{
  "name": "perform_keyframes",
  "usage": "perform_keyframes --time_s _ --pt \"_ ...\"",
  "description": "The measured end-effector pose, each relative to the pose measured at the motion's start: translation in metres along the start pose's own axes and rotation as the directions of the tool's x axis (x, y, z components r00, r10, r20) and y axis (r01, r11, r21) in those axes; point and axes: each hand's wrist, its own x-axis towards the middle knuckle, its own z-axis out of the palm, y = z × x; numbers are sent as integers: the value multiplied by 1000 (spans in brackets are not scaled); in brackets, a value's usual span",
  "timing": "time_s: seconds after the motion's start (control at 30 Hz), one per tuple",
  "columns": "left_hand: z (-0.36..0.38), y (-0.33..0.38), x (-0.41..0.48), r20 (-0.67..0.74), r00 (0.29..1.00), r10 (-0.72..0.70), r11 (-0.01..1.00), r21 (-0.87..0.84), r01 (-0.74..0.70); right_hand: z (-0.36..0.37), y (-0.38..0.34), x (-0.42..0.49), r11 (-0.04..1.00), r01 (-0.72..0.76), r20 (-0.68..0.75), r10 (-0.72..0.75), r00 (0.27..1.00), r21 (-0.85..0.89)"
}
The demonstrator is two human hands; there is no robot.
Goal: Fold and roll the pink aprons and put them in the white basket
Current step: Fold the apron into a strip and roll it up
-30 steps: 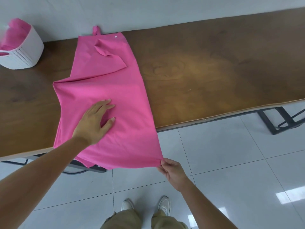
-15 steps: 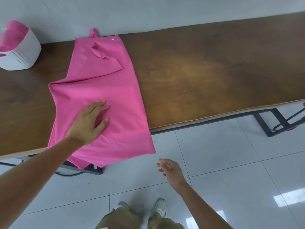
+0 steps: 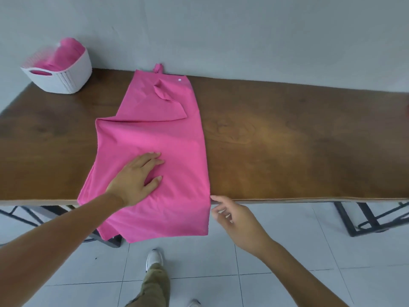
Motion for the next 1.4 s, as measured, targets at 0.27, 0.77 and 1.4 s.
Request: perform_keyframes --time_s 0.27,0.77,1.4 --pt "-5 -4 12 -23 1000 5 999 -45 -6 -13 -36 52 990 73 -86 -84 993 -118" --pt "-34 -42 168 170 984 -59 983 183 27 -50 -87 182 982 -21 -198 -17 980 -187" --pt "-89 -112 154 -70 991 -118 721 -692 37 -97 -158 344 932 28 -245 -124 961 -361"
